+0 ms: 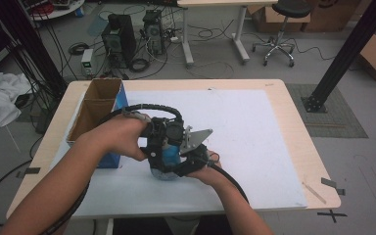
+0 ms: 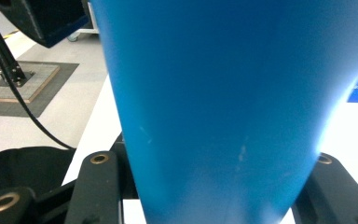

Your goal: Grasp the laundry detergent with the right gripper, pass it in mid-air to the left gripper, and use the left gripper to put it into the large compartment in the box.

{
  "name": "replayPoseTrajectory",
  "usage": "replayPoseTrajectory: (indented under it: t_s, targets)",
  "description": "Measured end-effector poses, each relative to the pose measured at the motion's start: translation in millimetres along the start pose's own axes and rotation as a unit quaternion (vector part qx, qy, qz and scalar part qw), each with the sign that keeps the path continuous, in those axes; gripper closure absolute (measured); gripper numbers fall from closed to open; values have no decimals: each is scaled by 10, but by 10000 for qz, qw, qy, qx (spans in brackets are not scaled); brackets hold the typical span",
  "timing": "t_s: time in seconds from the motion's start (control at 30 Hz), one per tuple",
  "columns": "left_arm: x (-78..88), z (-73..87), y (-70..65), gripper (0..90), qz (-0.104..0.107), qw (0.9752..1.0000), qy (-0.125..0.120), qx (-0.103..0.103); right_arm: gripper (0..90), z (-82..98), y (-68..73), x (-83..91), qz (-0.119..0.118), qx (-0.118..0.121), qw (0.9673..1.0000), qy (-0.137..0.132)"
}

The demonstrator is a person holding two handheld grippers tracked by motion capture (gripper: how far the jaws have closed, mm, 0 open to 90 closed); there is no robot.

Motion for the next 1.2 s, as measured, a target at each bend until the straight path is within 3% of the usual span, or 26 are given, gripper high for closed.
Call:
replayPoseTrajectory:
  t_s: [0.1,0.43,1.2]
  targets:
    - [1,7,-5,201,3,10000,64,-19,463,-10,-14,-6,24,60,10000,-44]
    - [-17,24,-5,260,13,10000,71,49,463,-2,10,-2,-19,-59,10000,-15]
    - [-31,29,-4,321,19,9998,168,83,464,-13,9,-31,-5,16,10000,-56]
Point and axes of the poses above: each handheld gripper's, and its own axes: x roughly backward along the jaws, z roughly out of its underside, y roughly to its left, the point moved 10 cm from there along -x, roughly forward along the jaws, and after that the axes turned 9 degrees about -x, right-handed, at the moved point
